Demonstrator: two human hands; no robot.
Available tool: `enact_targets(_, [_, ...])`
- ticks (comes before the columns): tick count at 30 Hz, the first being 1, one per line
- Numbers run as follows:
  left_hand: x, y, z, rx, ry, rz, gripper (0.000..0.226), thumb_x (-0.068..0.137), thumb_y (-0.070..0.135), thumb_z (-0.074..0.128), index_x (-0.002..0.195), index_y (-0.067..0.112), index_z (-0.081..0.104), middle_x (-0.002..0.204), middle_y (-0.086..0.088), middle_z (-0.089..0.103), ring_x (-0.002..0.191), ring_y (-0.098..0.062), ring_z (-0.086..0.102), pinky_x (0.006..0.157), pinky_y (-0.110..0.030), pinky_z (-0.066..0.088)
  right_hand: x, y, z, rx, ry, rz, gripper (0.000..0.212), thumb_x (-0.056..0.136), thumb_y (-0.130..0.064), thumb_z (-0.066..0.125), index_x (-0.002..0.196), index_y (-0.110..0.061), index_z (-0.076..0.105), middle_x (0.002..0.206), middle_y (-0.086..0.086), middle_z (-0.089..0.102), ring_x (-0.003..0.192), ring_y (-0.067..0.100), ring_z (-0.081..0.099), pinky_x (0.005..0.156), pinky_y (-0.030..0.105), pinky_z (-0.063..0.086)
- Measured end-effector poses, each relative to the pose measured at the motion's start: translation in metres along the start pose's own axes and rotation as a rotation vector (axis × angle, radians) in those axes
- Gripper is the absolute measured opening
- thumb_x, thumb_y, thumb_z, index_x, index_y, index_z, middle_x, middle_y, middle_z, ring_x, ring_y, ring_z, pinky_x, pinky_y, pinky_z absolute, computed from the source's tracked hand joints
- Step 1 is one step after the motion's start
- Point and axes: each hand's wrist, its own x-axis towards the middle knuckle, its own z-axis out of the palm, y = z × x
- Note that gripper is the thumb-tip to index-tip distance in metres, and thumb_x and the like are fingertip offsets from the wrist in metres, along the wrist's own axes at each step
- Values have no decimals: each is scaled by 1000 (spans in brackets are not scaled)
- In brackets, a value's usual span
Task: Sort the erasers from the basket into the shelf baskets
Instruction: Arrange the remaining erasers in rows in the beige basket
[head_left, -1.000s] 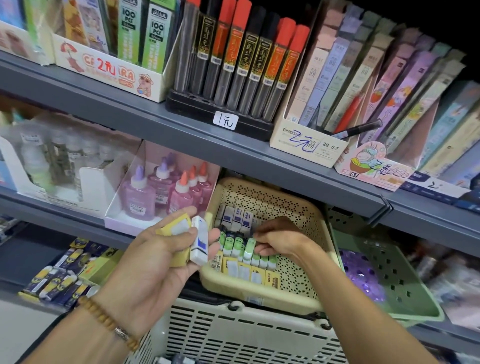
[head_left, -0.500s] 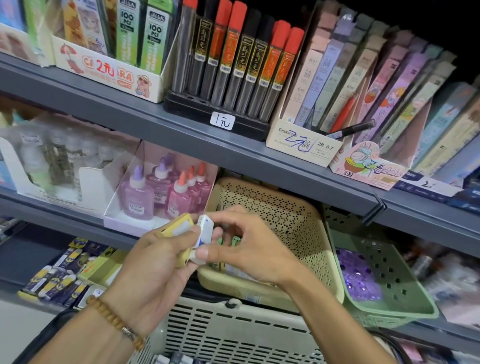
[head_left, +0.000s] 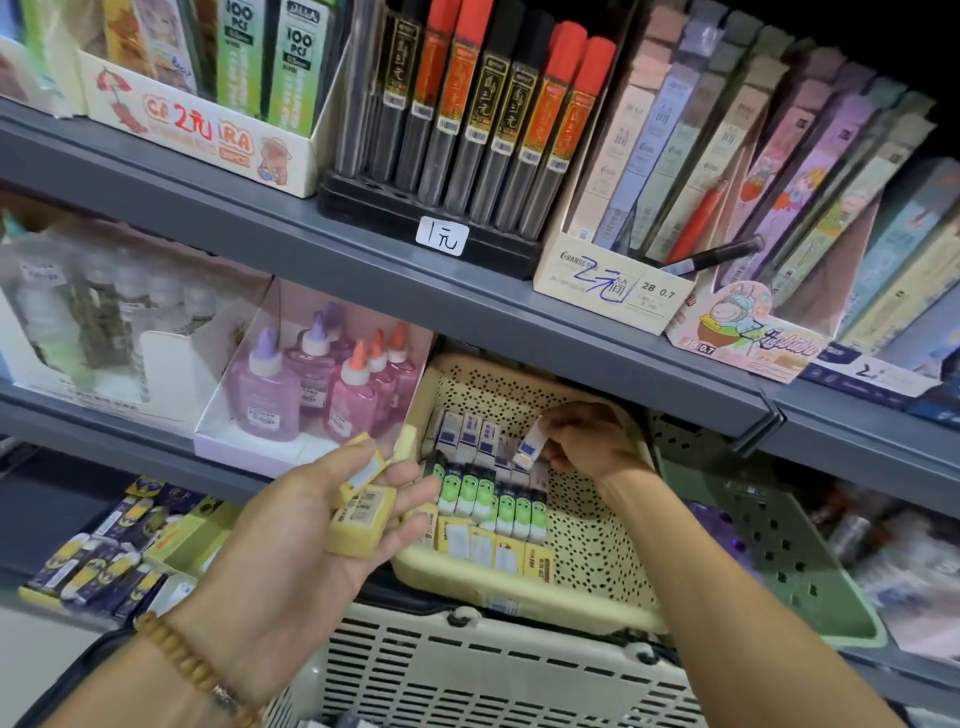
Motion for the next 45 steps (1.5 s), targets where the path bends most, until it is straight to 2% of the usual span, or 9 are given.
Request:
enact_targets(10, [5,-3,-4,-83,-50,28,36,81,13,61,115,3,62,95,-16,70,94,-32,72,80,-42,53,8,-3,18,-133,-18,-105,9,93,-15,62,91,-12,70,77,6,72,70,20,70,73,37,60])
enact_targets(12, [4,-4,-2,-93,-67,36,47,70,16,64,115,3,61,93,-15,69,95,-31,72,79,-40,53,-18,-15,19,-106,-22,-204,10,91,-27,66,96,-21,71,72,-6,72,62,7,66,65,27,56])
enact_targets(19, [-1,-6,4,-93,-101,30,16,86,18,57,97,8,63,90,-16,64,78,-23,67,70,-34,60,-142,-48,38,-66,-570,-561,42,64,-50,81,101,-32,72,76,-14,59,62,1,49,60,20,45])
enact_targets(23, [-8,-8,9,-67,-138,46,28,78,22,60,102,8,58,78,-12,61,61,-19,62,56,-30,58,-157,-50,43,-187,-487,-568,36,67,-28,85,97,-30,65,71,-13,55,54,-2,46,56,17,39])
enact_targets(28, [-13,-4,9,-82,-169,67,37,91,34,54,113,4,56,106,-19,58,101,-32,58,101,-48,44,-153,-50,32,-71,-388,-485,48,55,-34,83,96,-26,59,79,-11,63,60,-2,50,60,27,45])
enact_targets(31, [-14,-3,12,-157,-209,15,37,99,22,40,117,-8,52,117,-21,64,110,-32,63,88,-42,56,-153,-50,35,-59,-331,-529,48,56,-43,84,95,-27,62,95,-7,66,69,2,55,66,28,51])
enact_targets(36, [-13,-5,11,-111,-220,-9,38,102,15,34,126,-10,50,119,-30,63,111,-35,64,82,-37,59,-153,-47,45,23,-335,-597,44,68,-22,86,106,-23,64,96,-1,69,72,11,59,61,25,46])
enact_targets(41, [-16,-7,11,359,-187,90,30,99,26,47,111,5,65,106,-15,73,98,-23,71,85,-38,57,-142,-44,23,36,-403,-597,33,68,-18,84,96,-23,69,91,3,71,68,7,58,57,25,49])
enact_targets(45, [-14,-8,-6,1327,-66,856,18,89,40,60,105,36,67,104,16,66,101,0,59,91,-27,47,-114,-32,-16,-191,-363,-409,28,72,-15,84,97,-12,70,70,-7,70,55,3,59,50,19,47])
